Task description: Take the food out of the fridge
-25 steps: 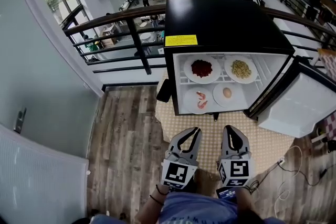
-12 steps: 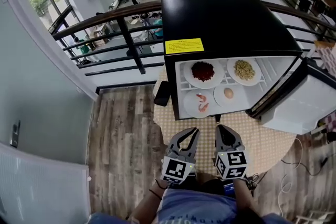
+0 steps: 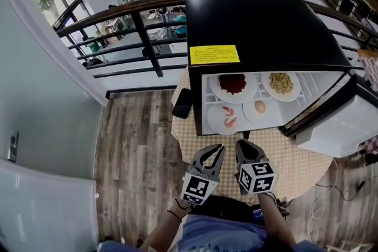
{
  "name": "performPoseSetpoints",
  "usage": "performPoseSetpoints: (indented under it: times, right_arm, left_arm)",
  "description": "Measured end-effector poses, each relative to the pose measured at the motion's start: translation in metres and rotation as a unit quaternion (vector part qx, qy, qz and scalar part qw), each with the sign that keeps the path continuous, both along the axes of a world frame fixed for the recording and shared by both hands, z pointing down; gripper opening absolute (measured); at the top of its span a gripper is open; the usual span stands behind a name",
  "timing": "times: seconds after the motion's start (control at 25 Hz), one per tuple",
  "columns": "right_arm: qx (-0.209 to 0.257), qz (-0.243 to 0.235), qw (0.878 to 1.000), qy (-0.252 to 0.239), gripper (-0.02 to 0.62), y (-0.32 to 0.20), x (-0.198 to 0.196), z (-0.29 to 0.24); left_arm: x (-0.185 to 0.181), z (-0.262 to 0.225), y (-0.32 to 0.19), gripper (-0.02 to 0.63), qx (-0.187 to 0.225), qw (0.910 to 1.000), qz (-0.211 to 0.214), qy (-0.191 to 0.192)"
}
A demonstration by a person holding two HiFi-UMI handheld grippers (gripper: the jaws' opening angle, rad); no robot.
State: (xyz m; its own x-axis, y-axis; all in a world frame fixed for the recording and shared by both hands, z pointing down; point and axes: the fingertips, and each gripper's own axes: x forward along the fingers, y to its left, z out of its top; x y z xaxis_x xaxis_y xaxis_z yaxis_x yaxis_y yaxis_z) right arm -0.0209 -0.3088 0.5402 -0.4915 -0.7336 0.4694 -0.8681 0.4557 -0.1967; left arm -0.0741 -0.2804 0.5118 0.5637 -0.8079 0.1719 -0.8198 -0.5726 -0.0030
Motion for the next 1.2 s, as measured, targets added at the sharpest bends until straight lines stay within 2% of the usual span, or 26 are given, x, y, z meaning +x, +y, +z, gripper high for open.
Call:
performPoseSetpoints:
  times: [0.24,0.36,0.52,0.64,0.76,0.92,1.08,1.2]
  right_arm:
    - [-0.07,0.008,0.996,-0.058,0.026,-0.015,-0.002,0.03]
    - [-0.11,0.0,0.989,-0.095,0.093,-0.02,-0.007,0.042]
    - [-0.147,0.014,0.98,-0.13,0.12,-0.03,-0.007,0.058]
    - [-0.181,0.045,0.97,-0.158,0.147,-0.036,-0.003,0.071]
    - [-0.212,0.069,0.952,-0.209,0.164,-0.042,-0.004,0.079]
    - [-0.226,0.09,0.934,-0.261,0.173,-0.054,-0.006,0.08]
    - [-0.226,0.102,0.929,-0.275,0.175,-0.064,-0.008,0.081]
    - [-0.23,0.12,0.926,-0.273,0.174,-0.068,-0.009,0.085]
  left_arm:
    - [-0.001,0.022,-0.008,0.02,-0.026,0.9996,-0.012,-0.003]
    - [-0.004,0.03,-0.012,0.02,-0.034,0.9992,-0.021,-0.001]
    - [-0.005,0.037,-0.018,0.02,-0.036,0.999,-0.025,-0.001]
    - [-0.004,0.042,-0.022,0.02,-0.039,0.999,-0.023,-0.005]
    - [-0.004,0.045,-0.024,0.02,-0.04,0.999,-0.018,-0.009]
    - [-0.004,0.05,-0.024,0.02,-0.045,0.9988,-0.01,-0.016]
    - [-0.005,0.054,-0.022,0.024,-0.051,0.9984,-0.012,-0.018]
    - [-0.006,0.059,-0.021,0.067,-0.061,0.9979,-0.011,-0.017]
